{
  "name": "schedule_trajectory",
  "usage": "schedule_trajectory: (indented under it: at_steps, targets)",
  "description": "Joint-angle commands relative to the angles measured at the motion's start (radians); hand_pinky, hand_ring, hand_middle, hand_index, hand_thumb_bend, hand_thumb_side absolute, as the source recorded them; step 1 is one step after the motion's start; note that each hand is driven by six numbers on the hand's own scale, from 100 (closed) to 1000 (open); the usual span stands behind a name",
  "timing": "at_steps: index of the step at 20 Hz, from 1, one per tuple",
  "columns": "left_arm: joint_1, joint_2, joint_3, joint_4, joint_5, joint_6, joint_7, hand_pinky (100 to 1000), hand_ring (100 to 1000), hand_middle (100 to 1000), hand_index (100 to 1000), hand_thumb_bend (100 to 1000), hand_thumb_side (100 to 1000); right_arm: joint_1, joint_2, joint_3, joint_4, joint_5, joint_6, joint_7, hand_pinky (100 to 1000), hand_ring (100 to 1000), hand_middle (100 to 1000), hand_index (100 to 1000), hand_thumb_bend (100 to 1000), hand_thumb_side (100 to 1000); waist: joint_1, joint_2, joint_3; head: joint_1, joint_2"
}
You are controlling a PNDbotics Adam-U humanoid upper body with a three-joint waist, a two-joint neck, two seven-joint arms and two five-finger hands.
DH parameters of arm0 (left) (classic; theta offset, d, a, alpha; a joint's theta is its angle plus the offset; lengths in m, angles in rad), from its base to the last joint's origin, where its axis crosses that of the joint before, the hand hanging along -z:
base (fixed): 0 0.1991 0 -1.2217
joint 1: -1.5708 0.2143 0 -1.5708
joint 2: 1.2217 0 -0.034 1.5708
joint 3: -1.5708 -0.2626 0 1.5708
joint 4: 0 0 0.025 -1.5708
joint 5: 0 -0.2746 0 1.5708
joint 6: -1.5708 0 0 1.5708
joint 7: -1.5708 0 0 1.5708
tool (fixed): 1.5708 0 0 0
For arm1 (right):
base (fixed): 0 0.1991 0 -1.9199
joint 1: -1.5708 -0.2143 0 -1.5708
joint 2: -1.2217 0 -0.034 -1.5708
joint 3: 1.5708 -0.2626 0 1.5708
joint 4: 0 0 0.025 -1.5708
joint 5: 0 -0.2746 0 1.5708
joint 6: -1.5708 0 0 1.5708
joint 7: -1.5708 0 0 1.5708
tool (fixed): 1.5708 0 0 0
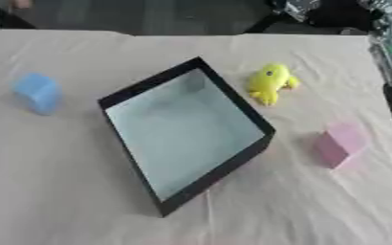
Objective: Pick up objects on the table and place them in the box.
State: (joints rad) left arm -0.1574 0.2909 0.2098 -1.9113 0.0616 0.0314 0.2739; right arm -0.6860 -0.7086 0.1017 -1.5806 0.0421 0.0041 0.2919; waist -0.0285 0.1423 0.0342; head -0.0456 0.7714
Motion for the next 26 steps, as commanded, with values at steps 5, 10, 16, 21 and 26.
schedule_trajectory:
  at_steps: [5,10,16,21,26]
  targets:
    - [-0.005,0.037,0.007,-0.009,-0.005,-0.001,-0.004,818,730,780,792,103,797,0.01,-0.17,0.005,-0.003,0.101,-0.11,0.154,902,826,788,872,489,381,-0.001,-0.015,-0.008,0.004,-0.001]
    - [-0.005,0.043,0.007,-0.008,-0.009,-0.001,-0.009,817,730,780,791,102,796,0.049,-0.239,0.01,-0.027,0.154,-0.148,0.214,898,835,795,883,513,452,-0.006,-0.014,-0.017,0.007,-0.001]
    - [-0.007,0.047,0.005,-0.007,-0.01,0.002,-0.011,817,730,780,790,104,799,0.114,-0.302,0.016,-0.042,0.164,-0.164,0.274,894,836,792,884,528,525,-0.018,-0.01,-0.029,0.013,-0.001]
    - [-0.005,0.053,0.006,-0.007,-0.013,0.004,-0.01,817,730,780,790,104,800,0.163,-0.328,0.031,-0.036,0.139,-0.15,0.28,891,833,789,884,536,541,-0.03,-0.008,-0.039,0.018,-0.001]
    - [-0.007,0.056,0.004,-0.007,-0.015,0.005,-0.011,817,731,781,790,105,801,0.221,-0.346,0.036,-0.043,0.123,-0.113,0.255,888,831,787,893,565,572,-0.037,-0.005,-0.045,0.011,-0.001]
